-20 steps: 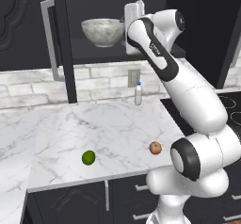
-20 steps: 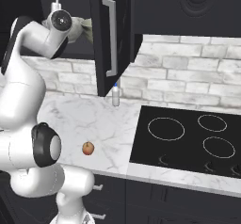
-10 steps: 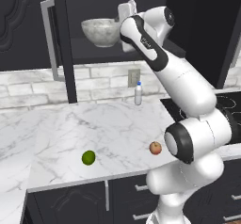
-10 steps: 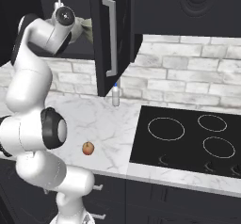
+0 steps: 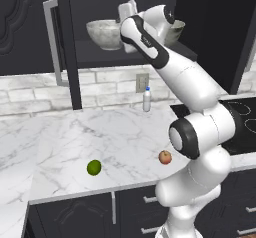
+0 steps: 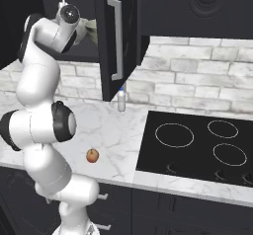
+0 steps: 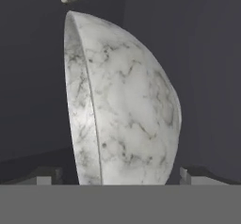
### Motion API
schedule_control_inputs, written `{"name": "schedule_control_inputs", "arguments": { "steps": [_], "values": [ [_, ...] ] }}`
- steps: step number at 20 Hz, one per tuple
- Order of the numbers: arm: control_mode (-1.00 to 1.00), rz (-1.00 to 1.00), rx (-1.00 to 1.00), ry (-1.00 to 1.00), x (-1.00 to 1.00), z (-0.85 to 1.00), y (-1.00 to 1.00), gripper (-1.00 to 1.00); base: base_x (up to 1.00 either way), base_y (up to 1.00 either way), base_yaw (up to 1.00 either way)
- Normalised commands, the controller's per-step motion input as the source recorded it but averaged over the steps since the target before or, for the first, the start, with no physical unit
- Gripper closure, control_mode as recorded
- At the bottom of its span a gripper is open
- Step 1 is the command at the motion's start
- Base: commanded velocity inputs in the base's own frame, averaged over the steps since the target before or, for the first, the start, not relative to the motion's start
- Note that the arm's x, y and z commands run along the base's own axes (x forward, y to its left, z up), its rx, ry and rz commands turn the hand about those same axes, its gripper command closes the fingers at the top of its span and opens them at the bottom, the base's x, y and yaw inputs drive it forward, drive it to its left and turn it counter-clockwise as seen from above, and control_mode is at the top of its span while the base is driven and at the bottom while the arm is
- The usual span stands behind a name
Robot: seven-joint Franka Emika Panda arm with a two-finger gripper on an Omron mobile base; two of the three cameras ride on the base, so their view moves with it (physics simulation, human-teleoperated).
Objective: Pick both bowls and place them on the counter. Then place the lime in one bowl and place the peach in the other bowl.
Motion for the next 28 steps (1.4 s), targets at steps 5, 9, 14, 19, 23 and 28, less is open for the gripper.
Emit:
{"name": "schedule_control_inputs", "arguments": {
  "steps": [5,9,14,19,23,28],
  "values": [
    [-1.00,0.01,0.00,0.00,0.37,-0.08,0.10,-1.00,0.00,0.00,0.00],
    [-1.00,0.04,0.00,0.00,0.23,-0.02,0.07,1.00,0.00,0.00,0.00],
    [-1.00,0.09,-0.05,-0.02,-0.16,-0.05,0.01,1.00,0.00,0.00,0.00],
    [-1.00,0.07,-0.03,-0.07,-0.36,-0.11,0.04,1.00,0.00,0.00,0.00],
    [-1.00,0.05,0.00,-0.15,-0.55,-0.02,0.00,1.00,0.00,0.00,0.00],
    [-1.00,0.04,0.00,-0.17,-0.65,0.00,0.00,1.00,0.00,0.00,0.00]
  ]
}}
